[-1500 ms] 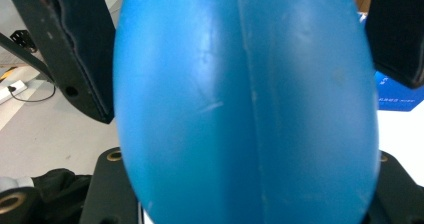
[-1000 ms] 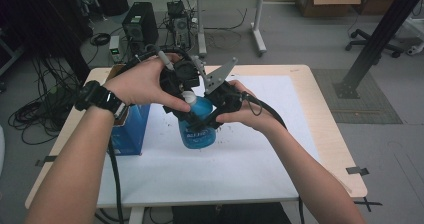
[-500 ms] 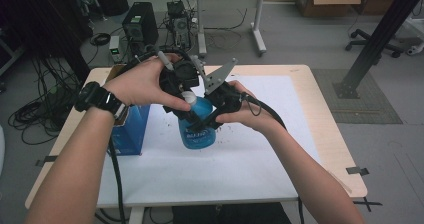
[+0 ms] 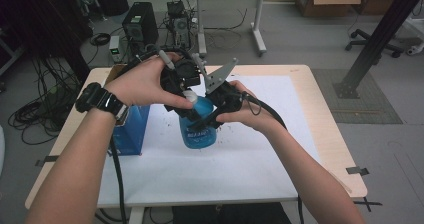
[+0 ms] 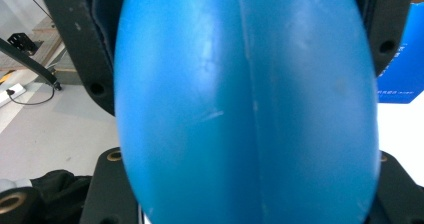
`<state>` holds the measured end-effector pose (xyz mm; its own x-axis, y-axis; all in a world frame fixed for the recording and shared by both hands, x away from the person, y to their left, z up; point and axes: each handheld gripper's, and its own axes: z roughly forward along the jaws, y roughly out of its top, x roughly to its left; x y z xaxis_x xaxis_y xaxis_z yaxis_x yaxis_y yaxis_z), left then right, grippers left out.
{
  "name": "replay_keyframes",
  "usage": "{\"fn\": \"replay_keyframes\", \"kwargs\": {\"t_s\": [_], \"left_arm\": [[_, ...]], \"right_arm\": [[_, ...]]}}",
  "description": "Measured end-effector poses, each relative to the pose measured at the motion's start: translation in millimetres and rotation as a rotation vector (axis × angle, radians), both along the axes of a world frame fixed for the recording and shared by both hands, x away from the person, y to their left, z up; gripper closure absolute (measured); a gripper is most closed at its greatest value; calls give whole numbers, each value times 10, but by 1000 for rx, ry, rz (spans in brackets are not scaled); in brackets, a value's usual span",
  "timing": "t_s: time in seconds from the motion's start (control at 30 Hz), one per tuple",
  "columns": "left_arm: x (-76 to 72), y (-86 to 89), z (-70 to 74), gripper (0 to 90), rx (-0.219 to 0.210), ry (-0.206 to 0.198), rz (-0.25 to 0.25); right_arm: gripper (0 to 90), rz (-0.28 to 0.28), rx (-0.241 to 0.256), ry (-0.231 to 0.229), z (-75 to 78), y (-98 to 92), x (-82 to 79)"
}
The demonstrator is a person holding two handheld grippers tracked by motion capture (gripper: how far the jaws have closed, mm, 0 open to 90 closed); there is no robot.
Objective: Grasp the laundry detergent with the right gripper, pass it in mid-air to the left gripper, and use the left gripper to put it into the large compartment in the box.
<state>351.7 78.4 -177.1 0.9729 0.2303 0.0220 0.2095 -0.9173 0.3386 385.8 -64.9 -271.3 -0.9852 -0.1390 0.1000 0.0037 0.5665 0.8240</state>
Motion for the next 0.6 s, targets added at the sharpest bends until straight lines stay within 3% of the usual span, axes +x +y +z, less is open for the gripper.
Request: {"fn": "replay_keyframes", "kwargs": {"t_s": [0.27, 0.37, 0.43, 0.47, 0.6], "left_arm": [[22, -18, 35, 376, -3, 11, 11], [34, -32, 48, 377, -1, 19, 19], [49, -29, 80, 378, -5, 26, 34], [71, -8, 135, 378, -3, 34, 54], [89, 36, 243, 378, 5, 34, 114]], "right_arm": [[409, -3, 11, 14, 17, -20, 12], [219, -10, 1, 27, 16, -8, 5], [177, -17, -8, 19, 6, -5, -1], [103, -42, -36, 15, -29, -17, -2], [62, -84, -58, 7, -70, -130, 47]]}}
